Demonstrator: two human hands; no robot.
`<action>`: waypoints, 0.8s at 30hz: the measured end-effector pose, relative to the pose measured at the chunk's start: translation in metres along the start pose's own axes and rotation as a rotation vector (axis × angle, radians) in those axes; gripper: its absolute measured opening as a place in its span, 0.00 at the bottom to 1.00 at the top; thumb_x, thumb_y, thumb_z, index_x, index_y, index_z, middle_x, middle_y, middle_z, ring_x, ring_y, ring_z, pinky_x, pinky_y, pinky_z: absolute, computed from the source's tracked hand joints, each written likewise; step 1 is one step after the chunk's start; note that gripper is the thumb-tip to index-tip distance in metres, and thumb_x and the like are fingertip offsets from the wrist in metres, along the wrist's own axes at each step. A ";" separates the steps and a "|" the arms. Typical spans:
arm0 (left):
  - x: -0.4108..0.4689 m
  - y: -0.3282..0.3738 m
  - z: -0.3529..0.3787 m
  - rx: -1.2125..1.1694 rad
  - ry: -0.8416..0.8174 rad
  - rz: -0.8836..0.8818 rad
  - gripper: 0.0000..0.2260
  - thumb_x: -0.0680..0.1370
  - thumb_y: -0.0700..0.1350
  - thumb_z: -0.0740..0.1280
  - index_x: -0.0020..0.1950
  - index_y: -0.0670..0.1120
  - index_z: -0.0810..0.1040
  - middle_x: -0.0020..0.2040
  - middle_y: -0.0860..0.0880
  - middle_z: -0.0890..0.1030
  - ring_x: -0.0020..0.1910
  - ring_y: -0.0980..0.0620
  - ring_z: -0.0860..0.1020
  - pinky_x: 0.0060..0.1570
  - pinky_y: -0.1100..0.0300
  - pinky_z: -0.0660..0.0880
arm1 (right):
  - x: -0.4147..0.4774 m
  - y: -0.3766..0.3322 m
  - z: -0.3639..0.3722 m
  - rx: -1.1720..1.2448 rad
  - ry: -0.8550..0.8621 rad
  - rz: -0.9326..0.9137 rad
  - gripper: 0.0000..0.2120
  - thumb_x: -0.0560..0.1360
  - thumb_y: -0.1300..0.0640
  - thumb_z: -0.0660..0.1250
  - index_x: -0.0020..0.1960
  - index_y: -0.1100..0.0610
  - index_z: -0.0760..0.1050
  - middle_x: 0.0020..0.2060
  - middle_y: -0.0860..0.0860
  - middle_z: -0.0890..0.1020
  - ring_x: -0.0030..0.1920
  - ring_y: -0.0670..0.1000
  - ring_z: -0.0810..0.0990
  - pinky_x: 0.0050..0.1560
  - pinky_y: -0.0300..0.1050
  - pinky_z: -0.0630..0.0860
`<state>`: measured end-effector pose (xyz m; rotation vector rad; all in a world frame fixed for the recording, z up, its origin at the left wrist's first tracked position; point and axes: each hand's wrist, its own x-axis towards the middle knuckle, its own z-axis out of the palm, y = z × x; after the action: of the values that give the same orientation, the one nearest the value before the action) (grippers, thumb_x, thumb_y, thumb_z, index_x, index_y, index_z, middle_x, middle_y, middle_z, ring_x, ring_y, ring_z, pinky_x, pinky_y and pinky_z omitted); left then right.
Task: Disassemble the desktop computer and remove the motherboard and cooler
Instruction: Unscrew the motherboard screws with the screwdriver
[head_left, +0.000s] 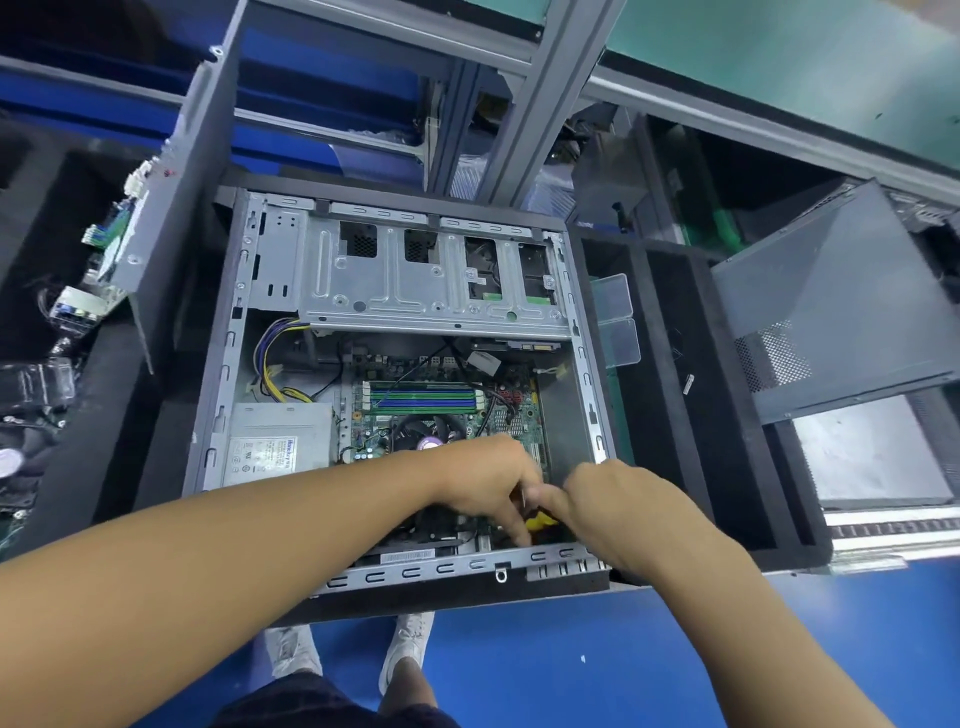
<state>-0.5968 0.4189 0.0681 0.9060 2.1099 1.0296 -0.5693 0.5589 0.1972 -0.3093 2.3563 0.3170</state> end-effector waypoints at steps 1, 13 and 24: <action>0.000 0.000 0.000 0.010 0.003 -0.005 0.14 0.68 0.53 0.79 0.43 0.46 0.80 0.39 0.53 0.80 0.40 0.52 0.79 0.44 0.52 0.77 | 0.002 -0.004 -0.001 0.041 -0.016 -0.018 0.24 0.81 0.35 0.51 0.42 0.54 0.69 0.41 0.54 0.74 0.43 0.57 0.76 0.43 0.48 0.73; -0.002 0.000 -0.002 0.020 -0.040 0.000 0.12 0.72 0.51 0.76 0.48 0.46 0.82 0.39 0.51 0.81 0.34 0.58 0.73 0.39 0.56 0.72 | -0.002 -0.001 -0.004 0.114 -0.049 -0.135 0.11 0.79 0.56 0.67 0.58 0.48 0.71 0.48 0.51 0.76 0.42 0.53 0.76 0.41 0.47 0.75; -0.002 0.000 0.002 0.019 -0.022 -0.005 0.14 0.70 0.52 0.78 0.48 0.47 0.79 0.42 0.51 0.82 0.40 0.54 0.78 0.43 0.54 0.76 | -0.004 -0.008 -0.001 0.259 0.086 -0.071 0.11 0.81 0.48 0.64 0.42 0.50 0.67 0.39 0.49 0.74 0.35 0.50 0.73 0.28 0.39 0.61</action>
<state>-0.5939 0.4187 0.0676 0.9172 2.1061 0.9947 -0.5649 0.5515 0.1995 -0.2851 2.4301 -0.0372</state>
